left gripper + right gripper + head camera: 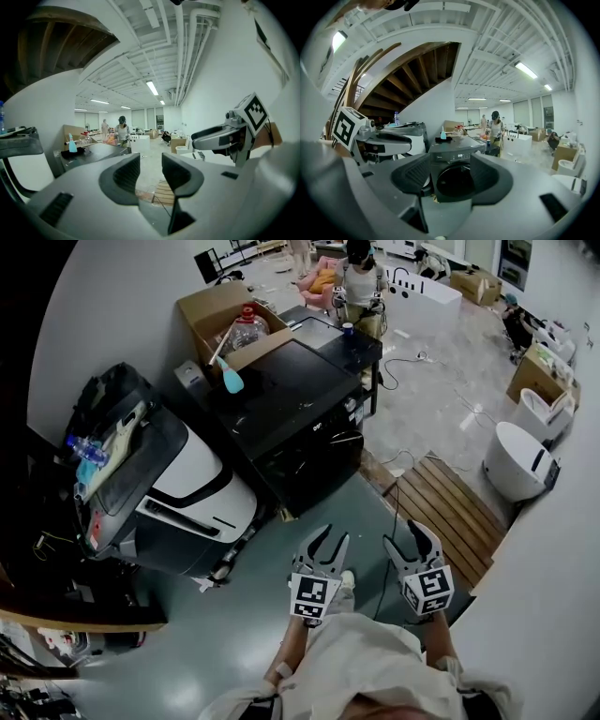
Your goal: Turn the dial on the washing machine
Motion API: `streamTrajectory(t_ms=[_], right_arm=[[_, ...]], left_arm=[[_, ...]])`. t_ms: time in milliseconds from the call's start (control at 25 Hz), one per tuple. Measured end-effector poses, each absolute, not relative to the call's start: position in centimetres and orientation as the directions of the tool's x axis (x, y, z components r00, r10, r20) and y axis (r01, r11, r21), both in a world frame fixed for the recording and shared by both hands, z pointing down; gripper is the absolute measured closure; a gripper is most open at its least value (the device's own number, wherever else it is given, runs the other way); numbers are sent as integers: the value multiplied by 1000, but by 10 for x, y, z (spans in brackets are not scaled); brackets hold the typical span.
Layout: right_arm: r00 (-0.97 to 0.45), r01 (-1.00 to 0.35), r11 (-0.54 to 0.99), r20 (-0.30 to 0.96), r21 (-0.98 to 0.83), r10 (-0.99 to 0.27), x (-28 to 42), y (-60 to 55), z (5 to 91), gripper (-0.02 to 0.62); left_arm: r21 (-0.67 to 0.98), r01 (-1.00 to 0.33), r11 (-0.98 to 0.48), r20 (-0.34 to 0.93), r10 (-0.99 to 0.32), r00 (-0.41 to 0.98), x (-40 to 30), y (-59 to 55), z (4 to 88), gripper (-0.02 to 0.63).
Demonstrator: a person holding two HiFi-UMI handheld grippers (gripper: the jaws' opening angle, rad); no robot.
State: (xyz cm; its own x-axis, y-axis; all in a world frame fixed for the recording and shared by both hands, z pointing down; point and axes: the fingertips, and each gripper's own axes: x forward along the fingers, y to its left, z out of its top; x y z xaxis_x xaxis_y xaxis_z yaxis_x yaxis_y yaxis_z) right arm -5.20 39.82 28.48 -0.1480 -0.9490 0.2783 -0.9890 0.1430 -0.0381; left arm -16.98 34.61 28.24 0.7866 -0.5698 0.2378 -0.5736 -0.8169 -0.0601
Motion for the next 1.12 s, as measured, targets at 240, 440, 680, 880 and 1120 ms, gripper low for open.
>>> streamTrajectory(t_ms=[240, 440, 680, 880, 1120], right_arm=[[-136, -991, 129, 291, -41, -947, -39, 339, 284, 345], [-134, -991, 128, 304, -41, -943, -33, 294, 287, 351], [-119, -993, 111, 307, -45, -944, -27, 249, 289, 357], [-99, -995, 95, 324, -28, -941, -22, 224, 289, 359], [-68, -998, 69, 337, -12, -939, -9, 209, 286, 365]], left_arm=[[-56, -553, -832, 246, -548, 800, -152, 289, 283, 454], [-55, -544, -837, 248, -539, 805, -144, 243, 283, 454], [-46, -533, -845, 248, -527, 813, -138, 197, 285, 454], [-37, -527, -849, 227, -520, 823, -133, 168, 281, 454], [-15, -521, -853, 216, -511, 832, -122, 147, 282, 454]])
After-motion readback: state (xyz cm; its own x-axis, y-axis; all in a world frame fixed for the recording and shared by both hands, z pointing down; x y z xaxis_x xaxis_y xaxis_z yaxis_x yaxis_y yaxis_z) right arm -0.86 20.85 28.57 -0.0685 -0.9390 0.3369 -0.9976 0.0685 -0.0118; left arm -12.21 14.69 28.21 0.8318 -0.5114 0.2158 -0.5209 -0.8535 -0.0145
